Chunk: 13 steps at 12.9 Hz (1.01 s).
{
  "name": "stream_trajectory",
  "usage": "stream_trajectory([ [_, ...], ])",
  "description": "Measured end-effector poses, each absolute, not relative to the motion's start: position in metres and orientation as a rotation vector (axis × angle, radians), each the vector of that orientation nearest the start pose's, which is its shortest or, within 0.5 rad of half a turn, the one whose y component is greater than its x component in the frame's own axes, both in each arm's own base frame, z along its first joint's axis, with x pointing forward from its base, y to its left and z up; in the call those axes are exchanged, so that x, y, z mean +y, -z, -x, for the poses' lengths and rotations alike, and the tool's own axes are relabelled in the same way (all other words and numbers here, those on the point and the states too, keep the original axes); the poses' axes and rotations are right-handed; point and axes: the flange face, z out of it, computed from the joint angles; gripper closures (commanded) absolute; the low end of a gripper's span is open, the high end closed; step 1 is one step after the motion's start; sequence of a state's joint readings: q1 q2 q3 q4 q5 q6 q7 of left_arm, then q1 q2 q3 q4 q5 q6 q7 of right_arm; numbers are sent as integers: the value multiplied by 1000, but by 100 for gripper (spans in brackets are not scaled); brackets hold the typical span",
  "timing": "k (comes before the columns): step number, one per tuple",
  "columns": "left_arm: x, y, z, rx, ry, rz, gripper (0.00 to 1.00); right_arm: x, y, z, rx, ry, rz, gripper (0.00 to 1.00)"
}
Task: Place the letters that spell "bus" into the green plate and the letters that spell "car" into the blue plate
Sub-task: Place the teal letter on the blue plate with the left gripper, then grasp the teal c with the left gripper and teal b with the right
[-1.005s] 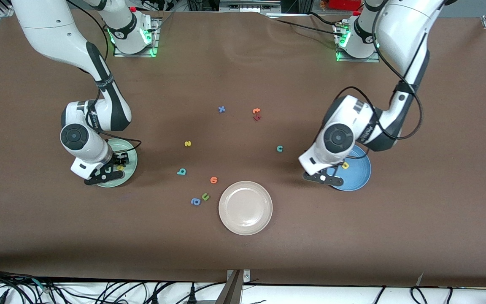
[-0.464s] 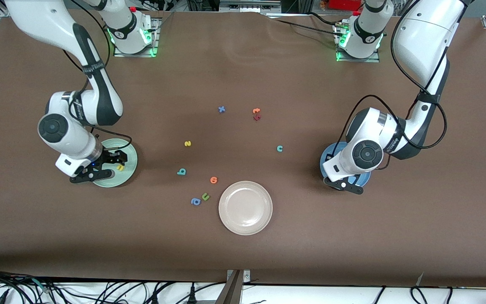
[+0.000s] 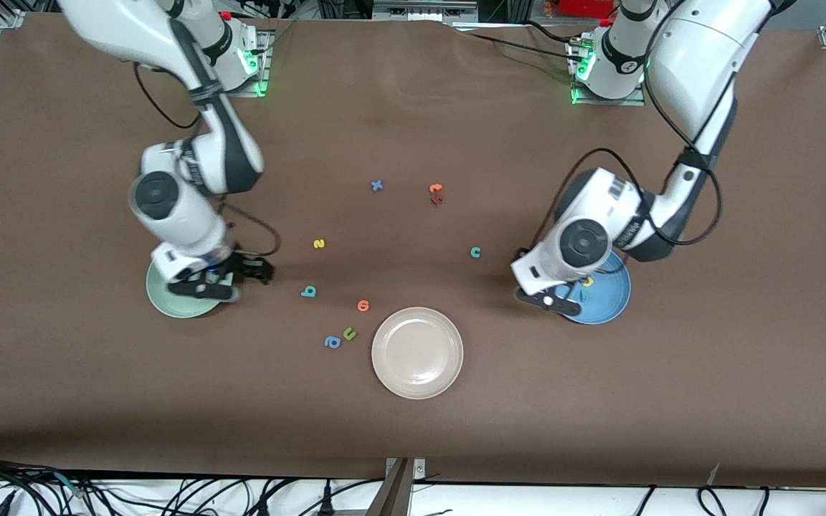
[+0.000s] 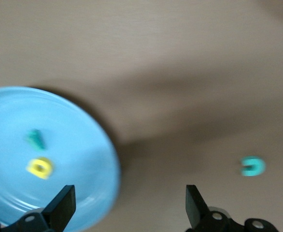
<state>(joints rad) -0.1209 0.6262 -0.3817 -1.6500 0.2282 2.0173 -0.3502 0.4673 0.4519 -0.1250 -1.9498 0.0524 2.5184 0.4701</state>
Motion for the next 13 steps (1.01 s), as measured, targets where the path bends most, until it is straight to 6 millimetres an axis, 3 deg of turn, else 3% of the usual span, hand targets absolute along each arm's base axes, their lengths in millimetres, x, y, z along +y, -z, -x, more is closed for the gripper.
stream_trajectory([
  [2, -322, -251, -575, 274, -316, 3057, 2, 246, -237, -586, 288, 212, 3082, 11],
  [6, -372, -217, -547, 181, -310, 3079, 16, 244, -212, -600, 371, 297, 3049, 15],
  [9, -393, -189, -534, 154, -314, 3102, 30, 246, -195, -606, 451, 335, 2995, 16],
  [13, -395, -181, -532, 149, -318, 3105, 41, 269, -192, -610, 497, 326, 2941, 16],
])
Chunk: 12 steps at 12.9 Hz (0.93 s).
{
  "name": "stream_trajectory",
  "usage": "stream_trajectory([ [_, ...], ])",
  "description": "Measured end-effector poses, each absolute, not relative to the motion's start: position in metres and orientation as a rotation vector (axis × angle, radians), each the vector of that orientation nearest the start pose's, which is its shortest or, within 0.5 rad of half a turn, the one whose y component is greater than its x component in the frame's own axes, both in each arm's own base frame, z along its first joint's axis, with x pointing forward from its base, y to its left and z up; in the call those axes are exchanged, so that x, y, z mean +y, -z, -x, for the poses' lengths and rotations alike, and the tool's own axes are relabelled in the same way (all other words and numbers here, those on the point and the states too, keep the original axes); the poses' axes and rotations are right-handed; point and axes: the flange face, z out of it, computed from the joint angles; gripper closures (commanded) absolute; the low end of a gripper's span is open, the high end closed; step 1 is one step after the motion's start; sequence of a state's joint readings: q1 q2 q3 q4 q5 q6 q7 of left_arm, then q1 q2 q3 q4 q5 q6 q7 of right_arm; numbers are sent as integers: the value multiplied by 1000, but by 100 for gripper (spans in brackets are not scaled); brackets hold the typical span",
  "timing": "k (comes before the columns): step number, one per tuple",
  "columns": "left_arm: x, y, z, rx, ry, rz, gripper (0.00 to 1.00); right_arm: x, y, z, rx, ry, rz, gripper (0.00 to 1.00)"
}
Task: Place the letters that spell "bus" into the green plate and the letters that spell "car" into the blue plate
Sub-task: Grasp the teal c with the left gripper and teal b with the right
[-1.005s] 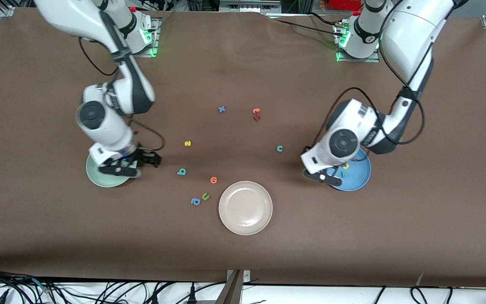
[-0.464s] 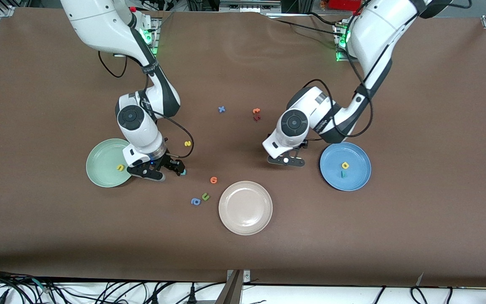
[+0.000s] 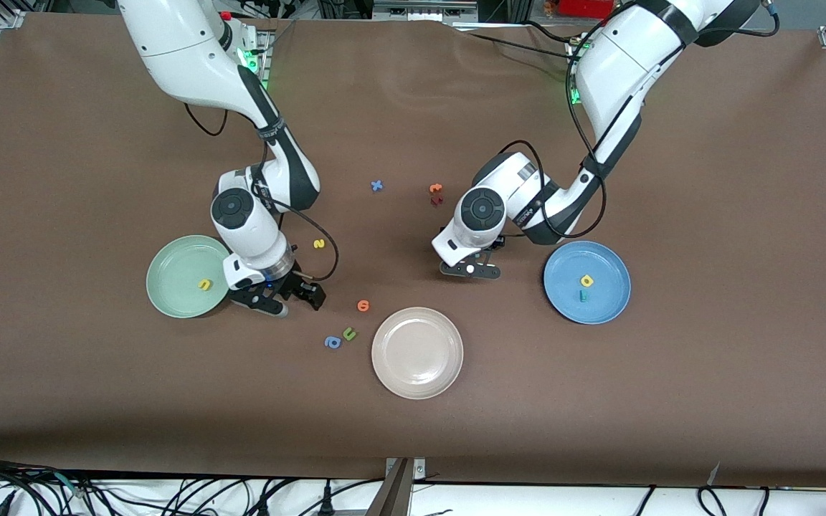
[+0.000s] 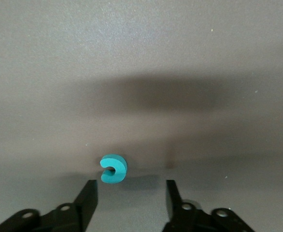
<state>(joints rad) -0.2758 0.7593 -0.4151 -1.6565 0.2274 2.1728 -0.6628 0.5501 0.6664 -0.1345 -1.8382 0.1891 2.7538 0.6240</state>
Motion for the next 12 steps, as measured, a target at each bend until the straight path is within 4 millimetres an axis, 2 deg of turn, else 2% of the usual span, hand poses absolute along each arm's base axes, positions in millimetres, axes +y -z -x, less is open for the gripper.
stream_trajectory([
  [3, -394, -173, -533, 144, -317, 3114, 41, 273, -187, -608, 459, 319, 2955, 16],
  [4, -393, -172, -533, 142, -319, 3113, 45, 274, -183, -606, 399, 315, 2972, 16],
  [5, -393, -171, -534, 140, -319, 3113, 55, 275, -177, -604, 329, 310, 2991, 16],
  [7, -391, -170, -535, 136, -320, 3111, 55, 275, -171, -603, 246, 304, 3011, 16],
  [9, -389, -170, -536, 130, -318, 3112, 55, 275, -171, -602, 217, 303, 3015, 23],
  [12, -388, -170, -537, 126, -318, 3112, 55, 275, -170, -602, 207, 298, 3020, 24],
])
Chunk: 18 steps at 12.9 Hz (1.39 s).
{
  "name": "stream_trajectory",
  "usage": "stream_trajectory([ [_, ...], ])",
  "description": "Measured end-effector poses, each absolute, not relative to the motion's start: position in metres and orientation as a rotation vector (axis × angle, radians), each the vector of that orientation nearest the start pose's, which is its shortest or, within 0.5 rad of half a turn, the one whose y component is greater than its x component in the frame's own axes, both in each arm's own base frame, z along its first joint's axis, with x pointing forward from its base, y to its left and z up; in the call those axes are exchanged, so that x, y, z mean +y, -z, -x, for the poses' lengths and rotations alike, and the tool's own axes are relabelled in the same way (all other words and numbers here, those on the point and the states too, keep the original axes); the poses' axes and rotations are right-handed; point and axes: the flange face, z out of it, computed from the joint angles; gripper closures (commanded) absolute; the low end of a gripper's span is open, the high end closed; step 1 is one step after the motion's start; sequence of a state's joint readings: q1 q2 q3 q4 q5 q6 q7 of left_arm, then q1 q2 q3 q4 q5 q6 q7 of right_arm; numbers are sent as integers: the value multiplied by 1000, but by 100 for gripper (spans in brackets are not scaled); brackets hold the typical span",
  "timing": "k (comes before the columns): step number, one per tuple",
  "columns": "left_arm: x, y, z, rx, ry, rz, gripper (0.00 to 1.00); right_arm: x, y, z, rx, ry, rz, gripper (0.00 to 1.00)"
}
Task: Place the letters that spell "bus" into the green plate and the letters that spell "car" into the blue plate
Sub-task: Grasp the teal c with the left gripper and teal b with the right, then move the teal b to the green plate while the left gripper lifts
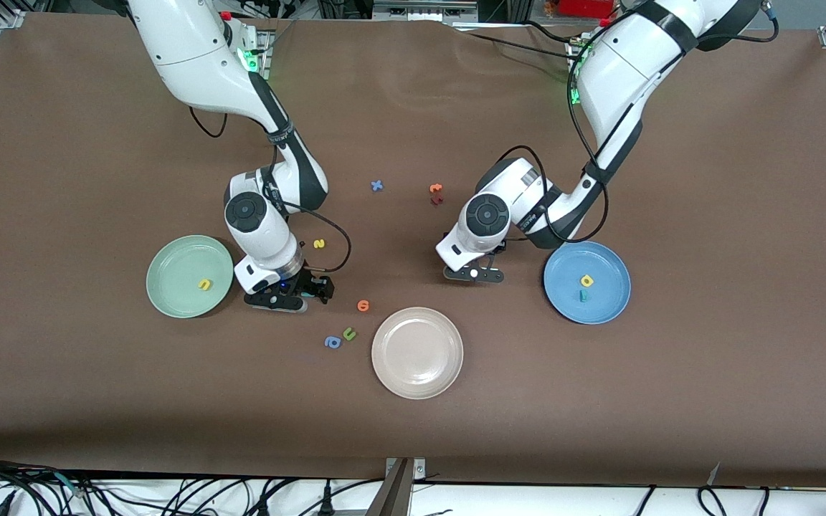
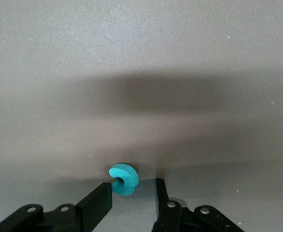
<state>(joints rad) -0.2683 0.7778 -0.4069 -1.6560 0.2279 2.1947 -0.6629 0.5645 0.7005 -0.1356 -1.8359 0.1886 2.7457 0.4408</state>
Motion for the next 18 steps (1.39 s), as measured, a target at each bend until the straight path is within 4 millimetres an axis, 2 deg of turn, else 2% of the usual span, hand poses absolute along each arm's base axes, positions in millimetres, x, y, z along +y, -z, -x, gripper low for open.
stream_trajectory([
  [3, -387, -170, -538, 124, -316, 3113, 58, 274, -166, -599, 201, 250, 3038, 23],
  [5, -386, -170, -539, 120, -314, 3114, 65, 274, -166, -599, 200, 223, 3046, 23],
  [10, -373, -171, -548, 85, -321, 3110, 63, 275, -167, -599, 199, 197, 3053, 23],
  [11, -372, -171, -547, 85, -338, 3098, 62, 276, -168, -599, 199, 192, 3054, 23],
  [14, -375, -172, -537, 32, -382, 3070, 51, 276, -178, -601, 200, 196, 3049, 23],
  [16, -385, -172, -527, -24, -397, 3064, 39, 274, -179, -603, 206, 201, 3050, 23],
  [18, -390, -169, -516, -54, -425, 3055, 38, 272, -179, -603, 208, 200, 3052, 23],
])
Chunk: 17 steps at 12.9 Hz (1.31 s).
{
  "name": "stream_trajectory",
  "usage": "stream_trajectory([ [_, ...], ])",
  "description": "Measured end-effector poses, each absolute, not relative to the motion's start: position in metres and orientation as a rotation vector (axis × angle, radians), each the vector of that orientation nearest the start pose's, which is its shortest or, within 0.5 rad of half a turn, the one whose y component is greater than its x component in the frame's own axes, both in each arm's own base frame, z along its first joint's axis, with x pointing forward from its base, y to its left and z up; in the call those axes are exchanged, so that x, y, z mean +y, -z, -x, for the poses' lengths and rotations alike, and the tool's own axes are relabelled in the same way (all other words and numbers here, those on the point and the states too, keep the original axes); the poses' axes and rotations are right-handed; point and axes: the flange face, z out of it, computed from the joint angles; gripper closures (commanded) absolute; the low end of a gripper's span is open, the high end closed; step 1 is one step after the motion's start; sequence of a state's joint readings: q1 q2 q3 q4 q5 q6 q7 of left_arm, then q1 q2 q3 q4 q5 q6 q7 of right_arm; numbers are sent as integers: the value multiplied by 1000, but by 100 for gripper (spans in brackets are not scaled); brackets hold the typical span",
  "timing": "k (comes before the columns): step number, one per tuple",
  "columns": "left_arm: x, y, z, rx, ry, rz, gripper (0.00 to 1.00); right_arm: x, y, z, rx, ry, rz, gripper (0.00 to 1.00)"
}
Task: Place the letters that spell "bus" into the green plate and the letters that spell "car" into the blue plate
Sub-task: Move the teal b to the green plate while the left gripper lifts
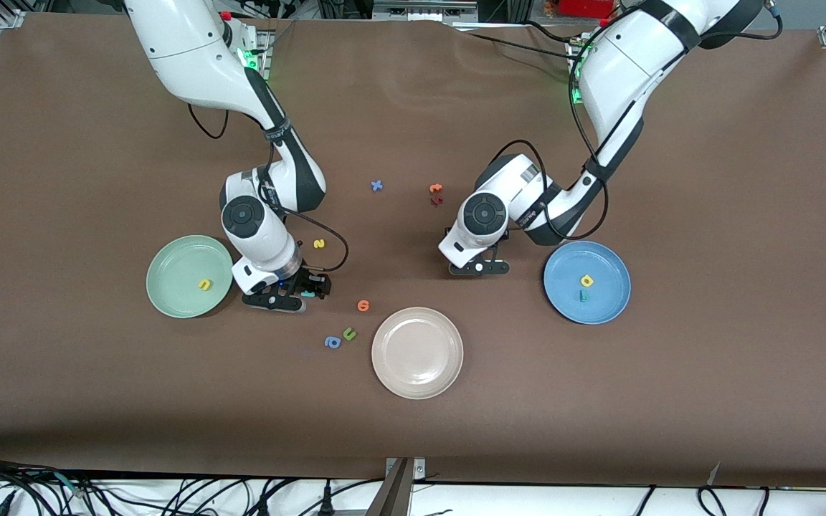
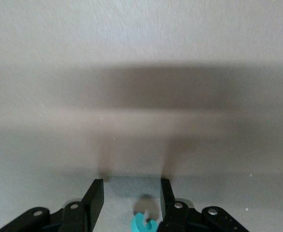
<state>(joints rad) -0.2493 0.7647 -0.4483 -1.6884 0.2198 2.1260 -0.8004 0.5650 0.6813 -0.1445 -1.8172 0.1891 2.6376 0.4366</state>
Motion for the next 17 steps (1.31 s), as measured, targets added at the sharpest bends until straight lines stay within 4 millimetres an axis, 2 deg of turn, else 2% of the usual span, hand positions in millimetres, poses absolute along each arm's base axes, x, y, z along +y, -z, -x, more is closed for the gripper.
stream_trajectory([
  [3, -395, -166, -496, -67, -465, 3036, 40, 272, -178, -603, 209, 194, 3054, 23],
  [5, -398, -168, -485, -73, -506, 3040, 47, 272, -177, -603, 209, 190, 3056, 23],
  [8, -397, -174, -486, -81, -499, 3047, 48, 272, -175, -602, 209, 187, 3057, 24],
  [13, -394, -178, -495, -102, -464, 3080, 50, 271, -175, -603, 211, 188, 3058, 58],
  [14, -395, -178, -495, -102, -462, 3082, 63, 270, -176, -603, 212, 189, 3059, 61],
  [15, -394, -177, -495, -102, -463, 3081, 71, 270, -176, -603, 214, 190, 3059, 66],
  [17, -394, -176, -493, -101, -466, 3079, 72, 270, -177, -604, 213, 191, 3058, 72],
])
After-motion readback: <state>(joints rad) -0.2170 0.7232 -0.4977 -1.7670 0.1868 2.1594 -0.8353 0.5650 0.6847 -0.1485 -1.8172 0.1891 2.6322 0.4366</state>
